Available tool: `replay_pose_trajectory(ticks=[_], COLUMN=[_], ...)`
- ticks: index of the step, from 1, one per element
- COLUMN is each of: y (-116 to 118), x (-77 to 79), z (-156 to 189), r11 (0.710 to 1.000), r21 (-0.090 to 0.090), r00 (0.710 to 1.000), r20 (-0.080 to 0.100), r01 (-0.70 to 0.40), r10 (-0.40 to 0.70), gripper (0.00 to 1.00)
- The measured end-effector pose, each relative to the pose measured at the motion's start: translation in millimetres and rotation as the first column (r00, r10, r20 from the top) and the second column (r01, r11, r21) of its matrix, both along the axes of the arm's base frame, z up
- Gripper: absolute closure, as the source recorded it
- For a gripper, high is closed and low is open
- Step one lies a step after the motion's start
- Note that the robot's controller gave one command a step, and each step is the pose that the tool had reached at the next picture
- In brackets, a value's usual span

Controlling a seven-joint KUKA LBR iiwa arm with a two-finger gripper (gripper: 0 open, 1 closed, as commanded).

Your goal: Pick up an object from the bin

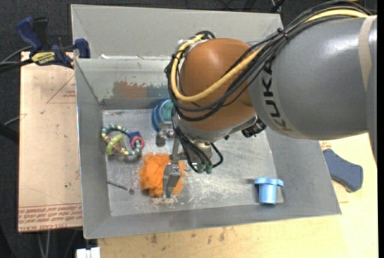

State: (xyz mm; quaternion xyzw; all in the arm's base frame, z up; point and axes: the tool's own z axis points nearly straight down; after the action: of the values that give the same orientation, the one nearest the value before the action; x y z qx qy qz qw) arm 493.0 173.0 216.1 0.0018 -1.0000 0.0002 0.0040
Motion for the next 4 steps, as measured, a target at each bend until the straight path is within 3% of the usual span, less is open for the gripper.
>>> replay_pose_trajectory(ticks=[1, 2, 3, 4], y=[-1, 19, -3, -3], x=[1.9, 4.7, 25.9, 25.9], z=[4, -39, -120, -120], r11=[1.0, 1.0, 0.999, 0.999], r21=[0.001, 0.004, 0.002, 0.002], r00=[1.0, 1.0, 0.999, 0.999], r20=[0.008, 0.016, 0.008, 0.008], r01=[0.003, 0.021, -0.051, -0.051], r10=[-0.003, -0.021, 0.051, 0.051], gripper=[0.0, 0.0, 1.0, 1.0])
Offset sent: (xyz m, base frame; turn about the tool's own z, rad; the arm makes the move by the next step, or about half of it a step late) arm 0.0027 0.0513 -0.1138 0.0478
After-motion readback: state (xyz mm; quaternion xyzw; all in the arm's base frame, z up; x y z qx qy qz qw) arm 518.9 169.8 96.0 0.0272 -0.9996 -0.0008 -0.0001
